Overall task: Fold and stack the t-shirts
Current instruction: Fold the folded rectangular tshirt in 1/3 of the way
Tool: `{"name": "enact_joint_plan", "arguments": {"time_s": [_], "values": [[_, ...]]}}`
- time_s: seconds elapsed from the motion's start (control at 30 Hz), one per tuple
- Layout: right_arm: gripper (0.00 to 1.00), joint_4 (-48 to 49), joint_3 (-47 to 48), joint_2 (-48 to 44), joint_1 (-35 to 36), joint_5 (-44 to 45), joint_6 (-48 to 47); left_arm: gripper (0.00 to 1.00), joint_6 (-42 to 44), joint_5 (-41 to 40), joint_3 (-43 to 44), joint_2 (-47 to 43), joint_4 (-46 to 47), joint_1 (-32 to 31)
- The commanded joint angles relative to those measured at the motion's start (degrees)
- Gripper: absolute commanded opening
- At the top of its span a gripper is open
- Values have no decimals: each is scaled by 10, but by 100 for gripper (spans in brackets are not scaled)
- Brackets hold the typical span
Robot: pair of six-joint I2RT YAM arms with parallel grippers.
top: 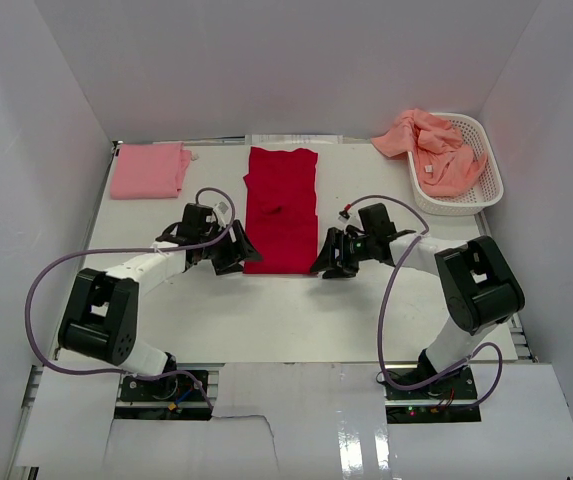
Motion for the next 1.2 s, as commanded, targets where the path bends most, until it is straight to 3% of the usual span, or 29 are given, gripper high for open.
{"name": "enact_joint_plan", "arguments": {"time_s": [0.0, 0.33, 0.47, 0.6, 1.17], "values": [[63, 37, -23, -5, 1, 3, 28, 77, -5, 4, -22, 0, 5, 6], [63, 182, -97, -7, 13, 50, 147, 77, -48, 13, -56, 4, 31, 31], [63, 219, -106, -2, 22, 82, 176, 77, -105, 0, -94, -9, 56, 36], [62, 231, -97, 13, 28, 98, 182, 77, -134, -10, -115, -24, 91, 35], [47, 231, -74, 40, 28, 139, 157, 77, -118, -21, -110, -15, 81, 37]]}}
